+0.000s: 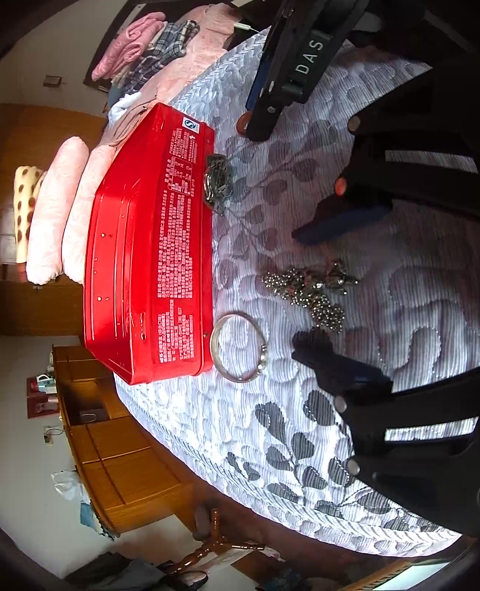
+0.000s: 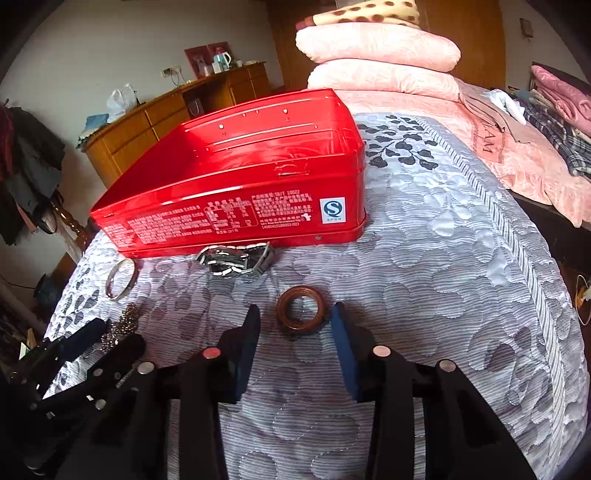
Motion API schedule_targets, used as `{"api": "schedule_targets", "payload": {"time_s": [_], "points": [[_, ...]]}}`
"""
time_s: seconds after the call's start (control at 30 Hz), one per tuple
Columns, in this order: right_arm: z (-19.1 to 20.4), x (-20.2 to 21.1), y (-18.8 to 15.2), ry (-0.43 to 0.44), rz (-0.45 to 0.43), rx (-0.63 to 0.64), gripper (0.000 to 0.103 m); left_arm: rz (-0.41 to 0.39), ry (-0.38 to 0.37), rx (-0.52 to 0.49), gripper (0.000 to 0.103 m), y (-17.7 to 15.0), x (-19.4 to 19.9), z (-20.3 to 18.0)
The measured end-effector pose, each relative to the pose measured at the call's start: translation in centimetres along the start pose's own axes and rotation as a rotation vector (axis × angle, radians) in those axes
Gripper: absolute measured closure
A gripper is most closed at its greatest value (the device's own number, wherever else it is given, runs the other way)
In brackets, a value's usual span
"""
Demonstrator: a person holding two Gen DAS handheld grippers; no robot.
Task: Organize jewelry
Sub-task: 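Grasp the silver chain with the left tool while the right tool grasps the brown wooden ring, then carry both pieces over the red tin and open both tools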
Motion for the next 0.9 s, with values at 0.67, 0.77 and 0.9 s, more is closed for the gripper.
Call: {"api": "schedule_targets", "payload": {"time_s": [0.67,0.77,0.9], "points": [[0.6,4.1,-0.9,0.043,-0.066,0.033,0.074,-0.105,-0.077,0.119,0.088,-1.3,3.1,2.2],[1.2,4.7,-0.8,0.053,-0.078,0.040,0.074,-0.133,-0.076,0.138,0.088,-1.4,4.1,3.1],[1.8,5.2,-0.6,0.078,-0.097,0.049,0.074,-0.168,-0.082,0.165,0.088,-0.8,5.2,4.1]]}}
Point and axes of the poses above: each gripper's, at about its wrist camera, not at the fingertips, and x roughly against the way its jaws point, z to its left, y to its top, the point moved 6 cm from there along -x, roughly the way its jaws point, and after that the axes turned 11 degrees about -z, right-handed, at the moved point
